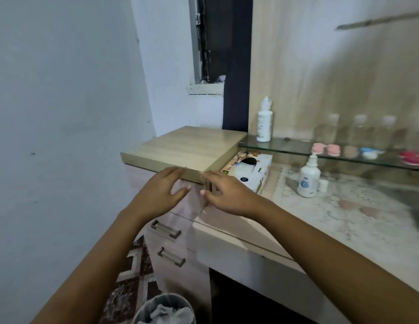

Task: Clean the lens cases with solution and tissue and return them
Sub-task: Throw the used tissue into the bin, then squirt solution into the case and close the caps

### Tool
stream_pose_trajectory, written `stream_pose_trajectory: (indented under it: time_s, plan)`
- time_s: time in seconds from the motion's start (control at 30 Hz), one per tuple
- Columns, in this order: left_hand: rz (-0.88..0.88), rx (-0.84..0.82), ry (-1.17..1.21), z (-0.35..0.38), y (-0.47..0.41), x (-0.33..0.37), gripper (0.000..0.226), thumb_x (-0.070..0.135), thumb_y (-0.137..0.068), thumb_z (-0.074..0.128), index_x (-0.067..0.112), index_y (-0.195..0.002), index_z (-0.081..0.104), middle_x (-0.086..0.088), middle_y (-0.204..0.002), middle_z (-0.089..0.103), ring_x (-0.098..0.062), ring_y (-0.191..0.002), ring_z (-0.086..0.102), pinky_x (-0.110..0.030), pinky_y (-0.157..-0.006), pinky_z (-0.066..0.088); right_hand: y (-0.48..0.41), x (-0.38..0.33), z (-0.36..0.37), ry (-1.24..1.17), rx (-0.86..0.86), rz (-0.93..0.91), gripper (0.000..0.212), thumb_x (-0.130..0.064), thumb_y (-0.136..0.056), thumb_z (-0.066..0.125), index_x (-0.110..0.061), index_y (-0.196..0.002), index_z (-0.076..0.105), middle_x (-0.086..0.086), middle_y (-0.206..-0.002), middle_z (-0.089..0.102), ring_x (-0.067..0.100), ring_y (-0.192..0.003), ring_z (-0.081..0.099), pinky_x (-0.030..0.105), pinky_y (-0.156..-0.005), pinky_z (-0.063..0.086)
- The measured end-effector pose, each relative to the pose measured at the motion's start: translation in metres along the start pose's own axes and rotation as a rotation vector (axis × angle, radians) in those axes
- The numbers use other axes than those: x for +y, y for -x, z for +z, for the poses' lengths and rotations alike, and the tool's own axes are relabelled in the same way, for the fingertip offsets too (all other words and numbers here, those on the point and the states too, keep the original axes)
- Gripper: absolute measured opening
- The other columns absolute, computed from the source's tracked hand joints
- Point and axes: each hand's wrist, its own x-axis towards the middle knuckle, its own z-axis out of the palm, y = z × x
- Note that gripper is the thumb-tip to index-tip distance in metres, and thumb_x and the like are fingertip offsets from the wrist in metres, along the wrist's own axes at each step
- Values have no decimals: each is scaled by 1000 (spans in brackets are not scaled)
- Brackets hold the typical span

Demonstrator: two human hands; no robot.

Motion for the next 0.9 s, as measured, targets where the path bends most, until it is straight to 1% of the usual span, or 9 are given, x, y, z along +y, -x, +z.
stream_pose_trajectory:
  time_s: [0.13, 0.23, 0.33, 0.43, 0.47, 0.53, 0.6, 0.77, 0.9]
  plan:
    - [130, 27, 47, 8, -25, 50, 70, 55, -81, 40, 12, -136, 46, -6, -137, 48, -18, -124, 44, -15, -94, 27, 32, 26, -36, 44, 77, 52, 51, -29, -95, 47, -14, -143, 33, 2, -149, 34, 14, -136, 29, 19, -104, 23]
    - [194, -4, 87, 23, -43, 82, 60, 52, -87, 44, 17, -136, 45, -1, -135, 48, -16, -124, 44, -21, -98, 31, 58, 51, -58, 90, 112, 132, 52, -31, -96, 46, -16, -143, 33, 2, -150, 32, 15, -137, 29, 24, -107, 23]
    - [255, -21, 93, 42, -58, 117, 62, 57, -86, 43, 21, -137, 45, 4, -137, 47, -15, -127, 41, -21, -98, 30, 86, 77, -78, 116, 148, 215, 51, -33, -95, 47, -18, -142, 34, 1, -148, 35, 15, -134, 33, 24, -106, 25]
    - [340, -63, 144, 64, -70, 152, 69, 61, -83, 37, 17, -135, 47, 1, -137, 47, -15, -127, 41, -23, -102, 30, 115, 100, -97, 160, 180, 297, 51, -34, -95, 46, -19, -142, 34, -1, -148, 34, 15, -133, 34, 22, -104, 26]
    - [359, -78, 159, 71, -74, 162, 65, 59, -85, 39, 18, -135, 46, 2, -138, 46, -14, -127, 41, -24, -102, 32, 125, 107, -102, 170, 190, 321, 52, -35, -95, 46, -19, -143, 33, -1, -149, 34, 15, -134, 33, 22, -104, 26]
    - [387, -118, 185, 87, -79, 181, 52, 46, -93, 47, 21, -138, 42, 5, -140, 42, -11, -127, 40, -24, -101, 32, 143, 119, -110, 185, 210, 365, 51, -34, -95, 46, -19, -142, 34, 0, -148, 36, 15, -133, 34, 22, -102, 26]
    - [412, -145, 205, 103, -83, 199, 50, 40, -94, 48, 22, -140, 40, 4, -141, 42, -10, -126, 40, -23, -100, 32, 160, 132, -115, 201, 221, 419, 50, -33, -95, 47, -20, -142, 34, 0, -147, 37, 16, -132, 35, 22, -101, 26]
    - [452, -233, 198, 138, -92, 227, 52, 42, -93, 50, 20, -140, 40, 0, -135, 46, -14, -122, 45, -25, -96, 36, 193, 159, -118, 230, 250, 530, 50, -34, -94, 49, -18, -140, 38, 4, -143, 41, 18, -130, 38, 23, -102, 28]
    - [442, -289, 208, 161, -91, 237, 55, 46, -89, 54, 21, -138, 44, 2, -133, 47, -13, -120, 45, -25, -97, 37, 211, 176, -114, 207, 258, 592, 50, -37, -91, 53, -19, -137, 43, 5, -136, 46, 19, -123, 43, 28, -101, 34]
